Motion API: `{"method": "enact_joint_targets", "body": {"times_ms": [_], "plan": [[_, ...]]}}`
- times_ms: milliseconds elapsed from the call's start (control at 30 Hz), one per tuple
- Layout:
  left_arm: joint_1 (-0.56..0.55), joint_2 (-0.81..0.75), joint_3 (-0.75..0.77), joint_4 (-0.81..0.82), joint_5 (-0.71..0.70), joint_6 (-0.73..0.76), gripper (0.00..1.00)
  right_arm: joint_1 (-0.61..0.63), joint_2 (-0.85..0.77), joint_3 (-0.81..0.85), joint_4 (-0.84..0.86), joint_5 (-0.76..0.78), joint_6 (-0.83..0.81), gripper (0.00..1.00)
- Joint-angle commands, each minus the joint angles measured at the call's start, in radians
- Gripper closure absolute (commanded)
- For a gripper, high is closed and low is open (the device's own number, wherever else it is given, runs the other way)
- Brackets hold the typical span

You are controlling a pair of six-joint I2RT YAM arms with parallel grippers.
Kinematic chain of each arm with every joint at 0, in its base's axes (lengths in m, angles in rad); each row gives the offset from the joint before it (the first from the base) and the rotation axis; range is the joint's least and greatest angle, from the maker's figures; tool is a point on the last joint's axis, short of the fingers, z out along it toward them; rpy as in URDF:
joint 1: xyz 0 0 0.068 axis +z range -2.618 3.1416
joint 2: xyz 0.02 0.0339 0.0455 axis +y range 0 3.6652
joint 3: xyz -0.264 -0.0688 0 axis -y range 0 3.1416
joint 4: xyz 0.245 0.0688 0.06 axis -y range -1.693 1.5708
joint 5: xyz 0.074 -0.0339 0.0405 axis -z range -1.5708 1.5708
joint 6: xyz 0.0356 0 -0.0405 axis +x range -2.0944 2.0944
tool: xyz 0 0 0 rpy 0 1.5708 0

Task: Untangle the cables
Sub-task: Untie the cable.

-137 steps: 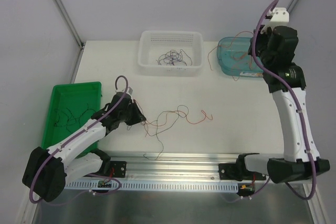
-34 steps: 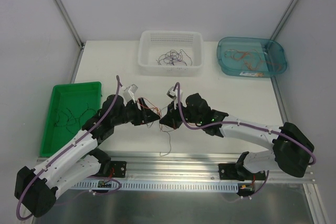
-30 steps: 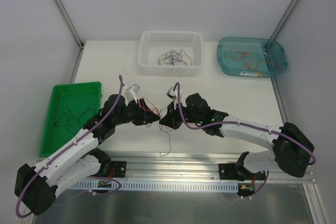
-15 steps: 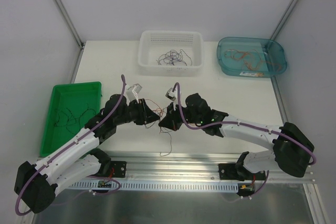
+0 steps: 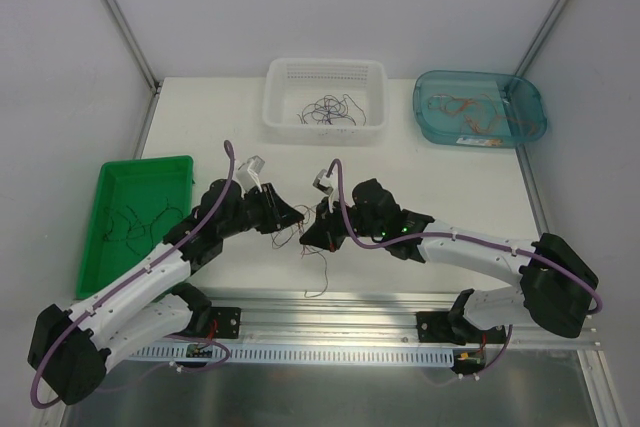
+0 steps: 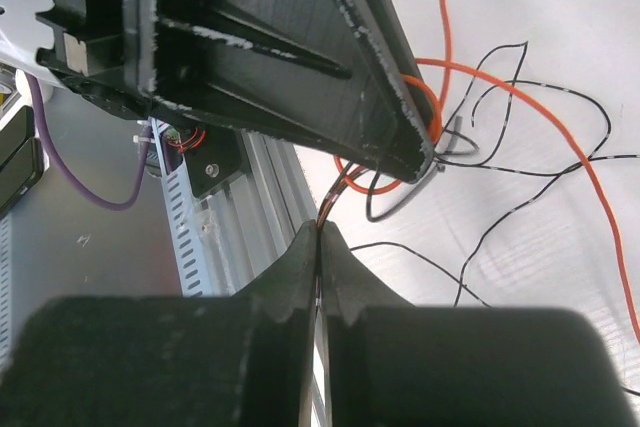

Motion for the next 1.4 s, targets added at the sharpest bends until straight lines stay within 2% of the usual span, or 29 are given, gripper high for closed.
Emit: {"method": "enact_joint_targets", "body": {"times_ms": [0,100,133,267,400,500,533,733,933,1067,1367], "plan": [[-0.005,0.013,-0.009,0.053,-0.016,-0.034,0.84,0.008,-0.01,0.023,0.046,-0.017,0.001,0.99],[-0.005,0.004,-0.012,0.053,-0.016,-0.032,0.99,0.006,-0.01,0.018,0.026,0.003,-0.008,0.99],[-0.005,0.0,-0.012,0.053,-0.016,-0.02,1.0,0.008,-0.014,0.014,0.019,0.017,-0.01,0.99],[-0.005,-0.068,-0.02,0.036,-0.016,0.046,1.0,-0.018,-0.046,-0.014,-0.048,0.111,-0.008,0.99],[-0.005,-0.133,-0.038,0.0,-0.008,0.095,1.0,-0.072,-0.071,-0.051,-0.106,0.138,0.023,0.99],[-0.005,-0.147,-0.038,-0.01,0.03,0.129,1.0,-0.08,-0.071,-0.032,-0.169,0.112,-0.014,0.91],[-0.005,-0.142,-0.031,-0.014,0.036,0.144,1.0,-0.078,-0.074,-0.029,-0.172,0.096,-0.017,0.82],[-0.005,-0.079,-0.003,-0.025,0.052,0.138,1.0,-0.077,-0.134,0.023,-0.237,0.069,-0.053,0.66],[-0.005,-0.043,0.011,-0.025,0.038,0.083,1.0,-0.037,-0.185,0.086,-0.238,0.089,-0.046,0.64],[-0.008,-0.039,0.02,-0.025,0.043,0.072,1.0,-0.005,-0.139,0.123,-0.225,0.103,-0.056,0.55],[-0.008,-0.07,0.014,-0.025,0.047,0.066,1.0,0.009,-0.042,0.124,-0.134,0.155,-0.026,0.55]]}}
